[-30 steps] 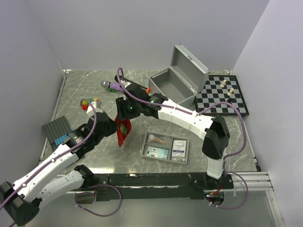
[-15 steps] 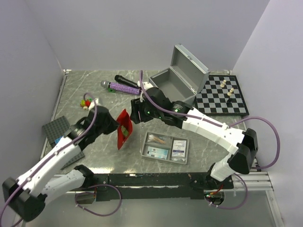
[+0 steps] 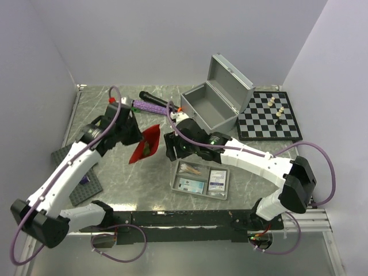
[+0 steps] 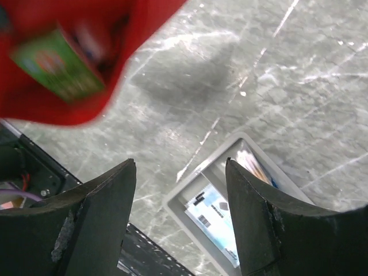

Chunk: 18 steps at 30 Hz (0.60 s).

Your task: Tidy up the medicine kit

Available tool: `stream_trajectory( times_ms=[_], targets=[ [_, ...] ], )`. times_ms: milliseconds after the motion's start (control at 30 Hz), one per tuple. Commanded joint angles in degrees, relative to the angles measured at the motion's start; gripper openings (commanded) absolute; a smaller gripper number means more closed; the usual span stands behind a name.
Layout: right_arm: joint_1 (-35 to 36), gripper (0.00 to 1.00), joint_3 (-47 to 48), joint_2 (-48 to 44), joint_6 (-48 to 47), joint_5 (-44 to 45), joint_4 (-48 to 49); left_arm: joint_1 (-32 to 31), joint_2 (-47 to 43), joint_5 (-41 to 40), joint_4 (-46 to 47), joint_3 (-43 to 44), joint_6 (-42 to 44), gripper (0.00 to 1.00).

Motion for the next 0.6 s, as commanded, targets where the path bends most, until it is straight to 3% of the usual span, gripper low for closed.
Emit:
stream_trajectory(
  times_ms=[0,67,133,233,300,400,500,567],
  targets=[
    [-1.2,0.71,0.8,-3.8,-0.1,0.3,3.4,-1.6,6.2,2.8,-6.2,1.3,4.6,0.01],
    [-1.3,0.71,0.8,-4.5,-0.3,0.3,3.1,-2.3,-2.4,0.2,-6.6,-3.8,3.6,0.01],
    [-1.4,0.71,-1.4,-5.6,-0.3,0.4,5.3,0.5,-6.9,1.2,-3.4,-3.6,4.6,0.01],
    [-1.9,0.71,-1.6,-5.1,0.0,0.3,7.7,1.2,2.2,2.8,-0.7,6.3,5.3,0.00],
    [-2.0,0.70,1.3,-3.8,-0.1,-1.0,5.9,-1.0,7.7,6.3,-5.7,11.4,5.0,0.01],
    [-1.9,0.71,0.4,-4.9,-0.9,-1.0,6.3,-5.0,-1.9,-1.8,-4.6,3.4,3.2,0.01],
    [-2.0,0.71,-3.6,-6.1,-0.7,-2.3,9.9,1.5,-1.7,7.4,4.1,-1.3,1.3,0.01],
    [-1.9,0.71,-3.4,-6.2,-0.6,-2.6,8.5,-0.3,2.7,8.8,0.8,1.8,1.0,0.01]
  ],
)
